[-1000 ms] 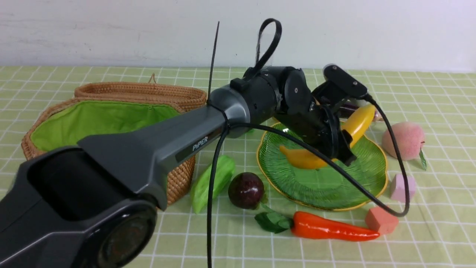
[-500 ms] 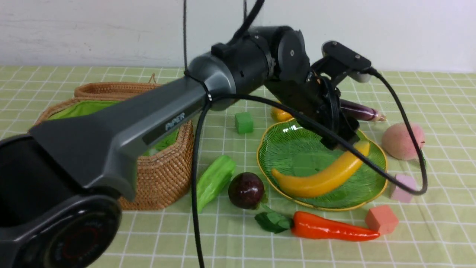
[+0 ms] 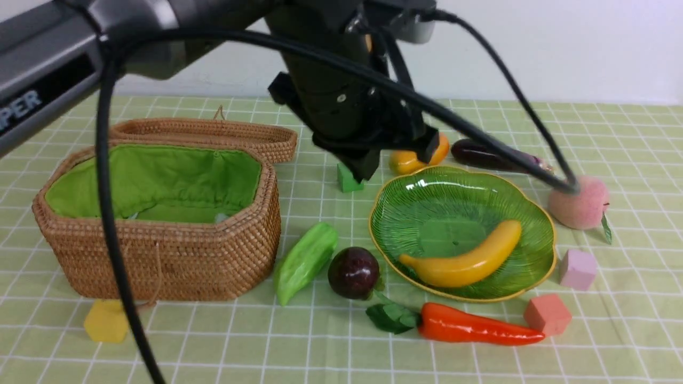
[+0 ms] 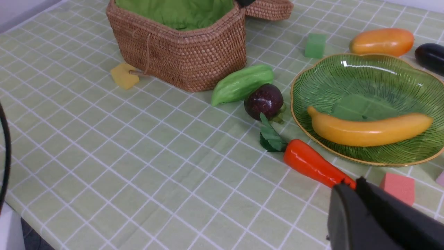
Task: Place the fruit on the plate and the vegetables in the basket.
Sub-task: Grab a mangosteen with your left arm and put it on the plate on the right
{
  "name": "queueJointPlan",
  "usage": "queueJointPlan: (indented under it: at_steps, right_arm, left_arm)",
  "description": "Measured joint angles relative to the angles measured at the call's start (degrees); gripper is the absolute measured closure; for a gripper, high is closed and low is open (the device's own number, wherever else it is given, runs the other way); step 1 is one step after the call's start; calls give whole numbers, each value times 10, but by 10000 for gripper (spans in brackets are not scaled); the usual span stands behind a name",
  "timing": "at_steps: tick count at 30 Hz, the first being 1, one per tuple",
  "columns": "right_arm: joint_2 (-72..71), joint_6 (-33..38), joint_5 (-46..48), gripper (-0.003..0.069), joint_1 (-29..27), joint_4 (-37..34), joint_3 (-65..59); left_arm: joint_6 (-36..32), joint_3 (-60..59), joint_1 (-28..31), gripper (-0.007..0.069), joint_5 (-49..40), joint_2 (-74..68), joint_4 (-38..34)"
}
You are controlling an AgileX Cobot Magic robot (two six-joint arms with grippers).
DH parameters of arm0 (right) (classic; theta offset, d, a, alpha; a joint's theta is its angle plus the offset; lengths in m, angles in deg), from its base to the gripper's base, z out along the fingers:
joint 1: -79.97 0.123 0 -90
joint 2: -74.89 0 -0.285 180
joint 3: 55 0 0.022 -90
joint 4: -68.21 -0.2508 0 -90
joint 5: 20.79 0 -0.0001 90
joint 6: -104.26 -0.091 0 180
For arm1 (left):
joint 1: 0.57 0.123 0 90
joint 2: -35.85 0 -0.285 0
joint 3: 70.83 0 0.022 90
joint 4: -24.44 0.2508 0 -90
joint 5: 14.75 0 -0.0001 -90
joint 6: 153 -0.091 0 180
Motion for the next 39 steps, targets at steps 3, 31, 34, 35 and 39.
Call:
queueJointPlan:
  at_steps: [3, 31, 34, 35, 39]
  right_arm:
    - [0, 1, 9, 625, 0, 2, 0]
    - [0, 1, 29, 607, 0, 5, 0]
    - [0, 1, 32, 607, 0, 5, 0]
    - [0, 1, 33, 607, 0, 5, 0]
    - [0, 1, 35, 607, 0, 5, 0]
  left_arm:
    - [3, -87, -1, 638, 0, 13, -2]
    - [-544, -125, -34, 20, 201, -101, 131]
    - [-565, -125, -17, 30, 216, -106, 117]
    - [-570, -125, -9, 30, 218, -109, 109]
    - [-593, -125, 14, 32, 218, -122, 70]
